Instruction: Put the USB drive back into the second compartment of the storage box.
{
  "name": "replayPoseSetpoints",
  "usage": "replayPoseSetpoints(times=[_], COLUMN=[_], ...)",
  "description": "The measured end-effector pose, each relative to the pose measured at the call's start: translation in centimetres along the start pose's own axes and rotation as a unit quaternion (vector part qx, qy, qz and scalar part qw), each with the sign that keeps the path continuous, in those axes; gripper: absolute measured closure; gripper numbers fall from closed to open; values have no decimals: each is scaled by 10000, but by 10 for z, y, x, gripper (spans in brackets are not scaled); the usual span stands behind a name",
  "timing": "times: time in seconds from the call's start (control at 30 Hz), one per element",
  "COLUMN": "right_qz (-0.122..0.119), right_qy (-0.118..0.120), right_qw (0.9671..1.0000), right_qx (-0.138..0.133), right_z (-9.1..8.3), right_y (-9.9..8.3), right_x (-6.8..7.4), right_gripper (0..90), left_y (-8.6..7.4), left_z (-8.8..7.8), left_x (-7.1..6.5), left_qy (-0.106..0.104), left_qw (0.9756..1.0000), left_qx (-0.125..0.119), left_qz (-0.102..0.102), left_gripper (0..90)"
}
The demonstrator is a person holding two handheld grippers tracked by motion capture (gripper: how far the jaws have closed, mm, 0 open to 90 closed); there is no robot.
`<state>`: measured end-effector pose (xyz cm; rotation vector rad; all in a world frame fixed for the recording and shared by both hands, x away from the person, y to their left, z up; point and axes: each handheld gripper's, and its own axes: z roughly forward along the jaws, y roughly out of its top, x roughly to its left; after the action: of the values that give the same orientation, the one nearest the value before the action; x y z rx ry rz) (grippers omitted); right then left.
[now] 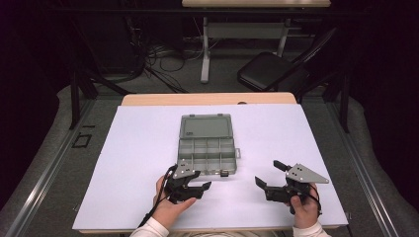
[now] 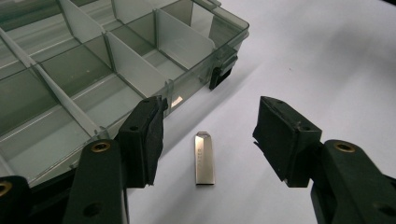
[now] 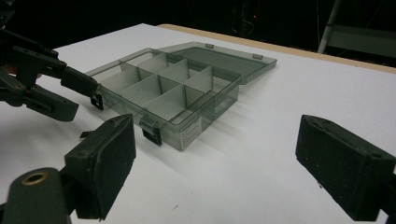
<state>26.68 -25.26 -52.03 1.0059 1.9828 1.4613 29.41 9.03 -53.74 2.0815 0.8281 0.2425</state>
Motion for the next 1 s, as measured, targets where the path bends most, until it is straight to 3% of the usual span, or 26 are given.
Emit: replayPoseSetpoints(times=[0.37,0.6,1.0], right_qz=[-47,-67,-86], right_qy=[-1,-2,15], right_qw=[10000,9999,9999], right_qx=[45,78,92], right_z=[1,1,1], right_y=[0,-1,-1], right_x=[0,0,0], right_gripper=[129,136,137], left_y=[-2,-5,-8], left_z=[12,18,22], left_x=[-6,-6,-4], left_qy=[55,70,82], left_qw=[9992,9987,9985], left_qx=[327,453,537], left_qz=[211,215,114], left_gripper=[396,511,605])
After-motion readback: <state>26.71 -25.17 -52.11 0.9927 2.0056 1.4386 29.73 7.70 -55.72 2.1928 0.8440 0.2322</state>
